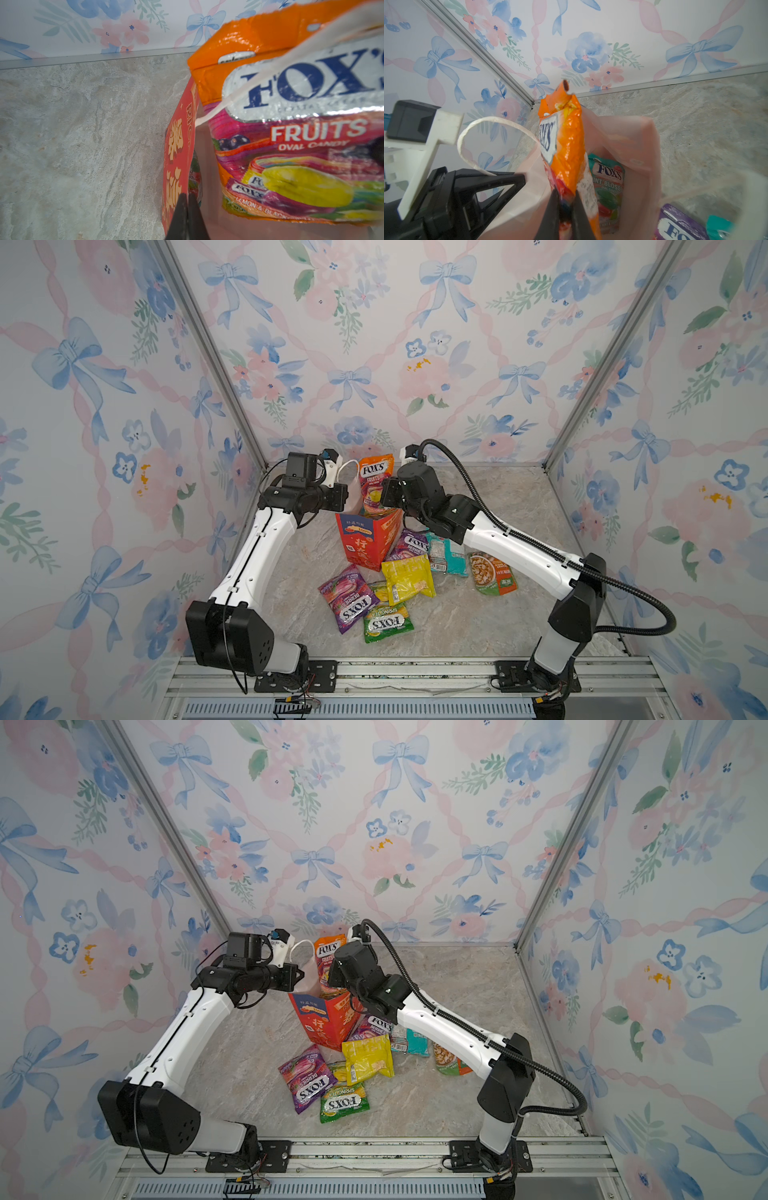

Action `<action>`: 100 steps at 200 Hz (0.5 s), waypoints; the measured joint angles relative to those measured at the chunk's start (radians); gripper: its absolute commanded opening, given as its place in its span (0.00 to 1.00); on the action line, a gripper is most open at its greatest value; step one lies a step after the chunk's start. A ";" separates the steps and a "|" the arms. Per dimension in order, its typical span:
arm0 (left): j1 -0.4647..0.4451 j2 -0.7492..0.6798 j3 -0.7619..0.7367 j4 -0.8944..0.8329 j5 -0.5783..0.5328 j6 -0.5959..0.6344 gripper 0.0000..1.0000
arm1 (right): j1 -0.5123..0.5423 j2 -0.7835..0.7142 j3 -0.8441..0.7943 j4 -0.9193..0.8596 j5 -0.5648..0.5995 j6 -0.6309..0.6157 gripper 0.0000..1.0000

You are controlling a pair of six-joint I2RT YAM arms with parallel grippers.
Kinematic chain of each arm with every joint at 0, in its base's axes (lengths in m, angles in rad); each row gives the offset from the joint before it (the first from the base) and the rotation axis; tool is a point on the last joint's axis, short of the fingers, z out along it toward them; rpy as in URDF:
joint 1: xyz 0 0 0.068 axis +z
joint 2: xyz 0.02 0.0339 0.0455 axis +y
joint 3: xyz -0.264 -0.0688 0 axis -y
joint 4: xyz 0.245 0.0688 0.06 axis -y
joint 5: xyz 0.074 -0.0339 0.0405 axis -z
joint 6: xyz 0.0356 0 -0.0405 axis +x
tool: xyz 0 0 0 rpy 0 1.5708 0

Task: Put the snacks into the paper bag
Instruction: 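Lower the orange Fox's packet into the bag opening with the right gripper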

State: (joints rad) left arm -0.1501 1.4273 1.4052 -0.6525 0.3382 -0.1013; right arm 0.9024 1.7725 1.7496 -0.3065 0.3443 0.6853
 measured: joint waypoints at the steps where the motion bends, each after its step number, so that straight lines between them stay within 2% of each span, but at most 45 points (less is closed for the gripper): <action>1: 0.000 0.000 0.000 0.000 0.000 0.000 0.00 | 0.000 0.000 0.000 0.000 0.000 0.000 0.00; 100: 0.000 0.000 0.000 0.000 0.000 0.000 0.00 | 0.000 -0.013 -0.049 0.051 0.009 0.027 0.02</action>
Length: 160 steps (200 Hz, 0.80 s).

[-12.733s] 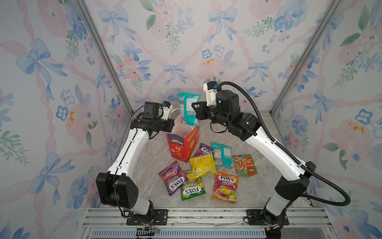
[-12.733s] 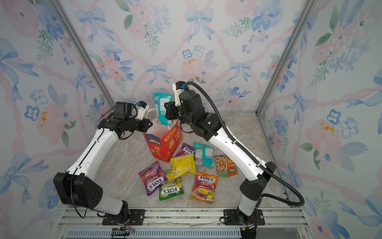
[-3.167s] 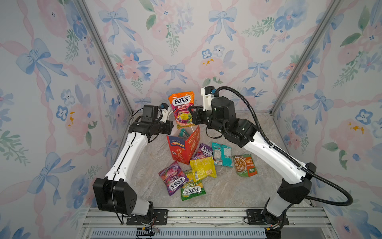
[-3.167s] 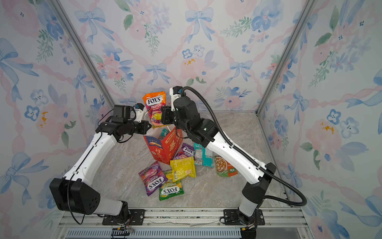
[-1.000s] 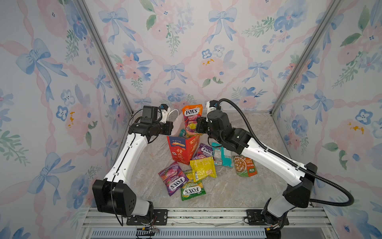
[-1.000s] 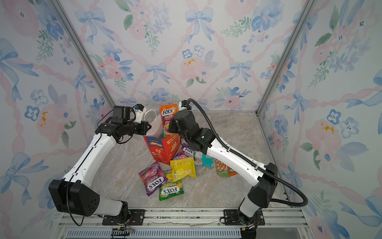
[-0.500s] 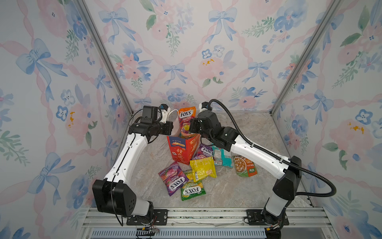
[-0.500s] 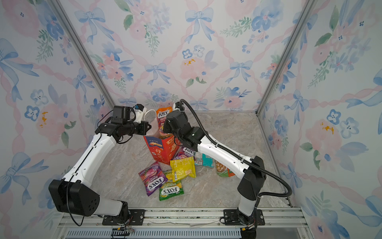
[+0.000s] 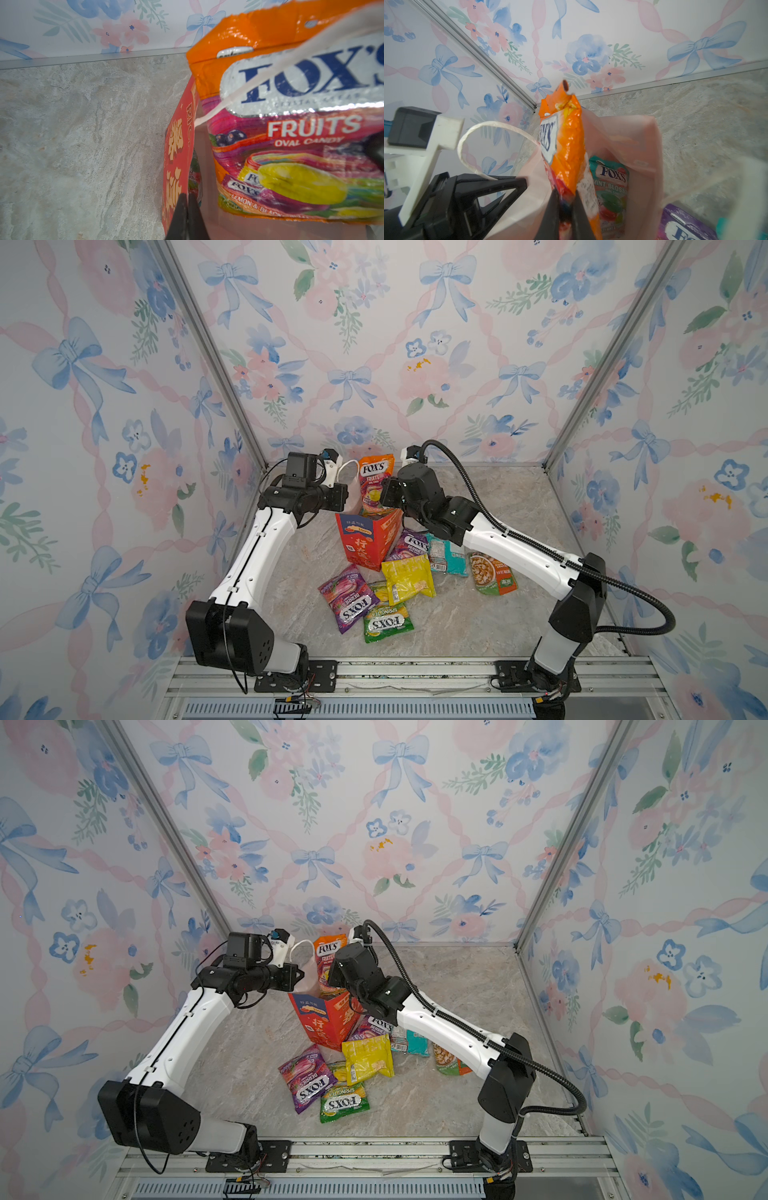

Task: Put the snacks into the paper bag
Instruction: 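Lower the orange Fox's packet into the bag opening with the right gripper, then open the right gripper and move it back toward the remaining snacks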

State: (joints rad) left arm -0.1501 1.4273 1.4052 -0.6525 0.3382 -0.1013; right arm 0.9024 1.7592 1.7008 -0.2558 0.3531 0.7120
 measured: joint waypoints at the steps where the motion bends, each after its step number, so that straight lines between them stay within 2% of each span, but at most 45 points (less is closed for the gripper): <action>1: 0.000 0.000 0.000 0.000 0.000 0.000 0.00 | 0.000 0.000 -0.001 0.000 0.000 0.001 0.02; 38: 0.000 0.000 0.000 0.000 0.000 0.000 0.00 | 0.000 -0.019 -0.046 0.020 0.007 0.022 0.02; 60: 0.000 0.000 0.000 0.000 0.000 0.000 0.00 | 0.000 -0.034 -0.074 0.037 0.011 0.037 0.06; 85: 0.000 0.000 0.000 0.000 0.000 0.000 0.00 | 0.000 -0.047 -0.093 0.048 0.015 0.053 0.25; 97: 0.000 0.000 0.000 0.000 0.000 0.000 0.00 | 0.000 -0.052 -0.095 0.058 0.016 0.057 0.41; 123: 0.000 0.000 0.000 0.000 0.000 0.000 0.00 | -0.001 -0.066 -0.095 0.082 0.018 0.056 0.63; 160: 0.000 0.000 0.000 0.000 0.000 0.003 0.00 | -0.007 -0.098 -0.095 0.097 -0.006 0.036 0.78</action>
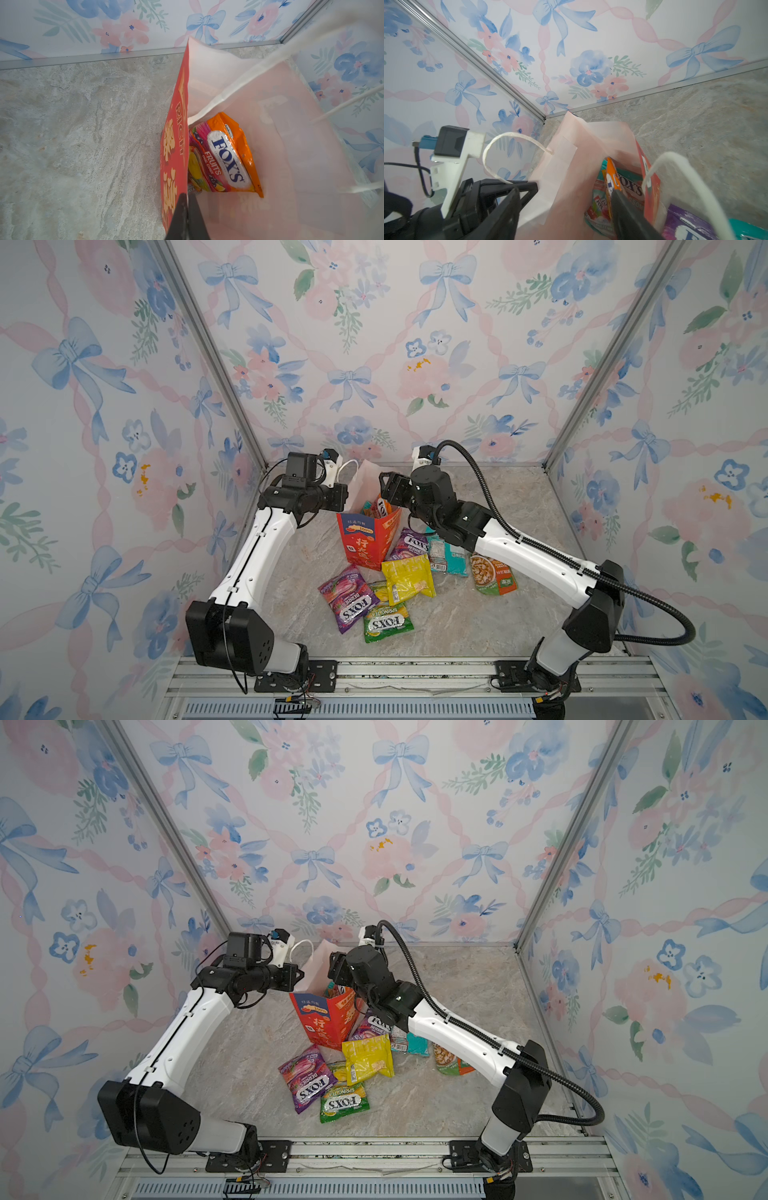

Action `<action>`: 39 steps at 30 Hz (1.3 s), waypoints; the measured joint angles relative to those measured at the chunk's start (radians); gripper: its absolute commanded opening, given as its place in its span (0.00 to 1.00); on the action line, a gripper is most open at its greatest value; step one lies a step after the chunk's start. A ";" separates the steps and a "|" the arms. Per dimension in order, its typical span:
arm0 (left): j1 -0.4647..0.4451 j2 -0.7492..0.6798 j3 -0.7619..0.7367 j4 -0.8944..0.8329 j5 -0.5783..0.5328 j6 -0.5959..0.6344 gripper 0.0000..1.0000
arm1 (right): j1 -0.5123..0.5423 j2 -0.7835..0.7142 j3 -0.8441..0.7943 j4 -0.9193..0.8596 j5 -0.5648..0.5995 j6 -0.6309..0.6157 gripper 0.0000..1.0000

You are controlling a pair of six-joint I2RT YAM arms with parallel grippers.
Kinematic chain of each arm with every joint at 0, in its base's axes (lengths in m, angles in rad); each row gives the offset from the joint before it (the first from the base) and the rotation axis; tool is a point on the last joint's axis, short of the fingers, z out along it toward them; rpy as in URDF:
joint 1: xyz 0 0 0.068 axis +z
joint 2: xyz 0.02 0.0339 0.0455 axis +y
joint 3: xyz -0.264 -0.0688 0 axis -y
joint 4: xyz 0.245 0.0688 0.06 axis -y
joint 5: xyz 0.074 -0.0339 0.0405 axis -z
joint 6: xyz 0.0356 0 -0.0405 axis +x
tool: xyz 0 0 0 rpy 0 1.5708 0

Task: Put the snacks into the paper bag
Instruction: 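Open the right gripper and move it back toward the remaining snacks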

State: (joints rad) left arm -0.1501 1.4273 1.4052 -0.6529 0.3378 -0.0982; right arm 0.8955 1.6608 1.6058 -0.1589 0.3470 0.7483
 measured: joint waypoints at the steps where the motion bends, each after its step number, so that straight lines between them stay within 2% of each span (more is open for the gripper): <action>1: 0.000 0.000 0.000 0.000 0.000 0.000 0.00 | 0.000 -0.008 0.000 0.002 -0.008 -0.004 0.81; 10: 0.000 0.000 0.000 0.000 0.000 0.000 0.00 | -0.002 -0.077 0.000 0.003 -0.086 -0.064 0.99; 17: 0.000 0.000 0.000 0.000 0.000 0.000 0.00 | -0.006 -0.163 -0.045 -0.004 -0.172 -0.150 0.97; 26: 0.000 0.000 0.000 0.000 0.000 0.000 0.00 | -0.032 -0.373 -0.263 -0.035 -0.257 -0.188 0.98; 32: 0.000 0.000 0.000 0.000 0.000 0.000 0.00 | -0.074 -0.513 -0.462 -0.126 -0.268 -0.134 0.91; 39: 0.000 0.000 0.000 0.000 0.000 0.000 0.00 | -0.078 -0.589 -0.700 -0.214 -0.314 -0.011 0.84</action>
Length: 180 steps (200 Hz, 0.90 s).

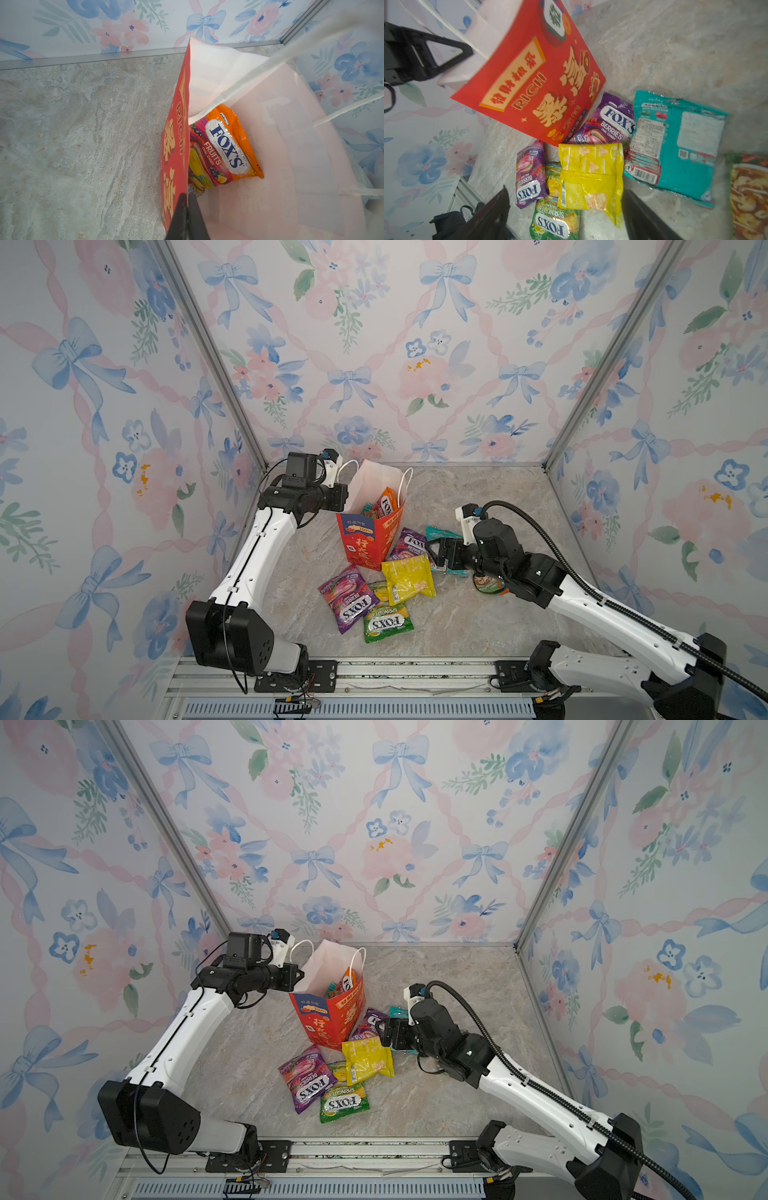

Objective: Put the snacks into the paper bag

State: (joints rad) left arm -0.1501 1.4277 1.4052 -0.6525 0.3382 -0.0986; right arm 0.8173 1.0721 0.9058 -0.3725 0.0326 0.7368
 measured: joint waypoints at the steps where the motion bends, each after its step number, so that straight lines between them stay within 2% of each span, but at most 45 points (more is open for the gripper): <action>1: 0.000 0.000 0.000 0.000 0.000 0.000 0.00 | 0.000 0.000 0.000 0.000 0.000 0.000 0.83; 51: 0.000 0.000 0.000 0.000 0.000 0.000 0.00 | -0.013 -0.035 -0.201 0.002 -0.075 0.129 0.73; 100: 0.000 0.003 0.001 0.000 0.003 0.000 0.00 | -0.057 -0.034 -0.357 0.105 -0.161 0.219 0.68; 180: 0.000 0.006 0.005 0.000 0.011 0.000 0.00 | -0.113 0.064 -0.394 0.252 -0.250 0.239 0.67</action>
State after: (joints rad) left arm -0.1501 1.4334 1.4101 -0.6529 0.3492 -0.0990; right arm 0.7044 1.1362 0.5114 -0.1204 -0.2173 0.9756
